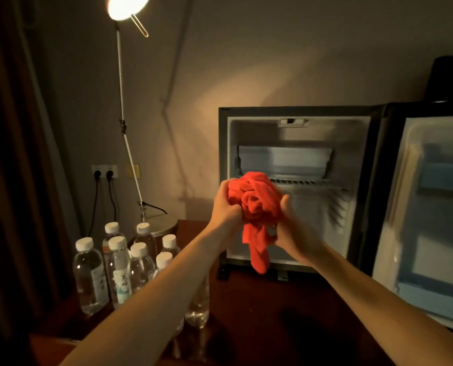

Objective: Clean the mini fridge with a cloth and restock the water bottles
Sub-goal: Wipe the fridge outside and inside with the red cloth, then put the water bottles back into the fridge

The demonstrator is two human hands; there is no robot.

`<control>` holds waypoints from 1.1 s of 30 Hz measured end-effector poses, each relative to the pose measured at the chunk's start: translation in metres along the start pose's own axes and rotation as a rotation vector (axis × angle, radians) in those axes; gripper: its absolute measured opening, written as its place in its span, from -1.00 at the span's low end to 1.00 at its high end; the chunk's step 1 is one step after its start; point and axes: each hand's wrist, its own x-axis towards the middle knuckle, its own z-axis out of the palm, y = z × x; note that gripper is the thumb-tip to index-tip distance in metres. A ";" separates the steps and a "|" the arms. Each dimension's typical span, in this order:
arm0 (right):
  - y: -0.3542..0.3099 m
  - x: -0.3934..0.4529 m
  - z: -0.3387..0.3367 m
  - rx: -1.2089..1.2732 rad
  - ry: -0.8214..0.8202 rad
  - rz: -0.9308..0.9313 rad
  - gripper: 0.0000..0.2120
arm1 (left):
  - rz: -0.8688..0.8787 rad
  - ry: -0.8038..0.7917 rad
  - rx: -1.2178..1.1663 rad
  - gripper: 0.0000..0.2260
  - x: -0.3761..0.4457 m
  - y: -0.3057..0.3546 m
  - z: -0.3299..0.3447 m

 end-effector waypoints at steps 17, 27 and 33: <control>0.142 0.168 0.093 -0.781 0.136 -0.029 -0.62 | -0.110 -0.130 1.512 -0.61 0.080 0.021 -0.218; 0.246 0.175 0.093 -0.915 0.044 0.287 -0.78 | -0.129 -0.119 1.620 -0.79 0.087 -0.012 -0.271; 0.239 0.164 0.094 -0.931 -0.045 0.303 -0.76 | -0.135 -0.122 1.534 -0.74 0.079 -0.012 -0.267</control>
